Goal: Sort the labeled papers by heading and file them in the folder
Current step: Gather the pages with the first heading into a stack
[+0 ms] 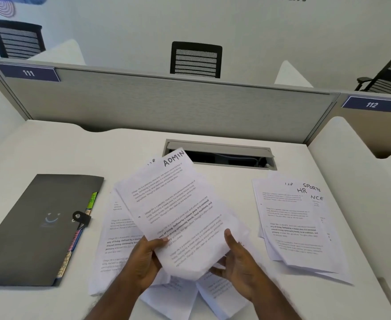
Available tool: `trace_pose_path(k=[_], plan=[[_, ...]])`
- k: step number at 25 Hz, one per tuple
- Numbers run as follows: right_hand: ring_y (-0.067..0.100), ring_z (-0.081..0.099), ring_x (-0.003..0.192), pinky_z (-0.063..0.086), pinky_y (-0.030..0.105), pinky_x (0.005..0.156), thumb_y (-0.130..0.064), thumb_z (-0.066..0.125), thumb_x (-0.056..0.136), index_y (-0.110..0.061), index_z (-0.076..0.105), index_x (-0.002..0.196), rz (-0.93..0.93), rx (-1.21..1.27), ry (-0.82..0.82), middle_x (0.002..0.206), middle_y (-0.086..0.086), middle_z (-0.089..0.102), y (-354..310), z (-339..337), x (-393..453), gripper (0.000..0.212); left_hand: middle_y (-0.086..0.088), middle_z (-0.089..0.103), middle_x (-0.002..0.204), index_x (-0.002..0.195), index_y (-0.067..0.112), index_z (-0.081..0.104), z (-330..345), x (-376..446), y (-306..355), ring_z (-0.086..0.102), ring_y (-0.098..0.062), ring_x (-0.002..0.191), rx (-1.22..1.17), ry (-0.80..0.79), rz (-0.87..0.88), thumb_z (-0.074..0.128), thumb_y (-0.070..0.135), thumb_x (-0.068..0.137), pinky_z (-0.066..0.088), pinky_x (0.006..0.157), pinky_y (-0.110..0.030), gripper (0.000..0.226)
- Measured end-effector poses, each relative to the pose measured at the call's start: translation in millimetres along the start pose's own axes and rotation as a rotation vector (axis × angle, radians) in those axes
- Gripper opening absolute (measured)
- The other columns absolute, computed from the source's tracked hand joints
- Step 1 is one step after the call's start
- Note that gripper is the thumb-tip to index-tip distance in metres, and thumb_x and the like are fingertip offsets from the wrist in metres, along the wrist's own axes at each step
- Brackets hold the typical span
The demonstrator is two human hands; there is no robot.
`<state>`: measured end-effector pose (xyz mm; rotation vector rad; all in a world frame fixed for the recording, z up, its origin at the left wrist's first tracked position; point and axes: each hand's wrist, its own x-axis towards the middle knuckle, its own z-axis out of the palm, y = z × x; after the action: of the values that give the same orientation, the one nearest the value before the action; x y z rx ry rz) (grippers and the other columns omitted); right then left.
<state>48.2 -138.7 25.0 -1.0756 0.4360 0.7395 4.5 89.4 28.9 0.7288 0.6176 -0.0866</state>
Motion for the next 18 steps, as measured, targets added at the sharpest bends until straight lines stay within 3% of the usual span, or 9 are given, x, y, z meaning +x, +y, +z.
trace_pose_path(k=[1, 3, 5, 7, 10, 14, 16, 18], plan=[[0.031, 0.070, 0.096, 0.048, 0.059, 0.095, -0.046, 0.079, 0.073, -0.023, 0.055, 0.131, -0.023, 0.043, -0.021, 0.123, 0.011, 0.067, 3, 4, 1, 0.067, -0.018, 0.071, 0.121, 0.128, 0.006, 0.061, 4, 1, -3, 0.065, -0.037, 0.114, -0.020, 0.003, -0.009, 0.052, -0.017, 0.083, 0.061, 0.082, -0.048, 0.051], [0.029, 0.071, 0.100, 0.052, 0.056, 0.092, -0.025, 0.077, 0.075, -0.017, 0.058, 0.127, -0.097, 0.066, 0.003, 0.118, 0.010, 0.070, 5, 12, 2, 0.056, -0.018, 0.072, 0.119, 0.125, 0.005, 0.062, 12, 0, -9, 0.066, -0.037, 0.112, -0.043, -0.005, -0.042, 0.051, -0.016, 0.085, 0.062, 0.079, -0.048, 0.046], [0.027, 0.070, 0.101, 0.058, 0.048, 0.081, -0.018, 0.078, 0.067, -0.014, 0.061, 0.122, -0.173, 0.033, 0.070, 0.112, 0.008, 0.073, 5, 15, 5, 0.058, -0.017, 0.074, 0.116, 0.121, 0.004, 0.063, 15, -2, -13, 0.068, -0.036, 0.109, -0.007, -0.026, -0.080, 0.048, -0.015, 0.087, 0.063, 0.076, -0.046, 0.042], [0.026, 0.071, 0.098, 0.059, 0.044, 0.076, -0.011, 0.076, 0.071, -0.012, 0.063, 0.119, -0.244, -0.020, 0.146, 0.109, 0.006, 0.074, 3, 10, 8, 0.049, -0.018, 0.073, 0.118, 0.122, 0.004, 0.060, 12, -3, -12, 0.070, -0.036, 0.104, 0.051, -0.039, -0.091, 0.047, -0.014, 0.089, 0.063, 0.074, -0.044, 0.041], [0.027, 0.071, 0.101, 0.060, 0.042, 0.078, -0.009, 0.074, 0.071, -0.012, 0.063, 0.118, -0.347, -0.043, 0.174, 0.112, 0.008, 0.073, -11, -5, 7, 0.049, -0.018, 0.072, 0.119, 0.133, 0.004, 0.054, -5, 3, 8, 0.073, -0.031, 0.095, 0.077, -0.083, -0.020, 0.051, -0.005, 0.085, 0.063, 0.075, -0.043, 0.048], [0.030, 0.068, 0.106, 0.057, 0.046, 0.086, 0.000, 0.063, 0.084, -0.009, 0.061, 0.122, -0.399, -0.120, 0.076, 0.116, 0.011, 0.071, -37, -25, -7, 0.039, -0.011, 0.072, 0.119, 0.135, 0.010, 0.059, -31, 17, 56, 0.075, -0.022, 0.091, -0.051, -0.050, 0.036, 0.053, 0.023, 0.089, 0.063, 0.071, -0.036, 0.048], [0.030, 0.069, 0.104, 0.059, 0.041, 0.082, -0.005, 0.066, 0.082, -0.009, 0.062, 0.119, -0.397, -0.206, 0.019, 0.114, 0.013, 0.072, -48, -32, -12, 0.038, -0.010, 0.070, 0.127, 0.128, 0.015, 0.066, -34, 18, 77, 0.075, -0.019, 0.094, 0.131, -0.075, 0.009, 0.058, 0.034, 0.089, 0.062, 0.074, -0.033, 0.045], [0.031, 0.069, 0.103, 0.059, 0.039, 0.081, -0.015, 0.075, 0.076, -0.011, 0.062, 0.121, -0.392, -0.299, -0.021, 0.115, 0.012, 0.071, -57, -35, -14, 0.047, -0.014, 0.069, 0.128, 0.127, 0.014, 0.067, -30, 18, 90, 0.074, -0.024, 0.098, 0.378, -0.147, -0.035, 0.080, 0.041, 0.074, 0.062, 0.078, -0.036, 0.060]])
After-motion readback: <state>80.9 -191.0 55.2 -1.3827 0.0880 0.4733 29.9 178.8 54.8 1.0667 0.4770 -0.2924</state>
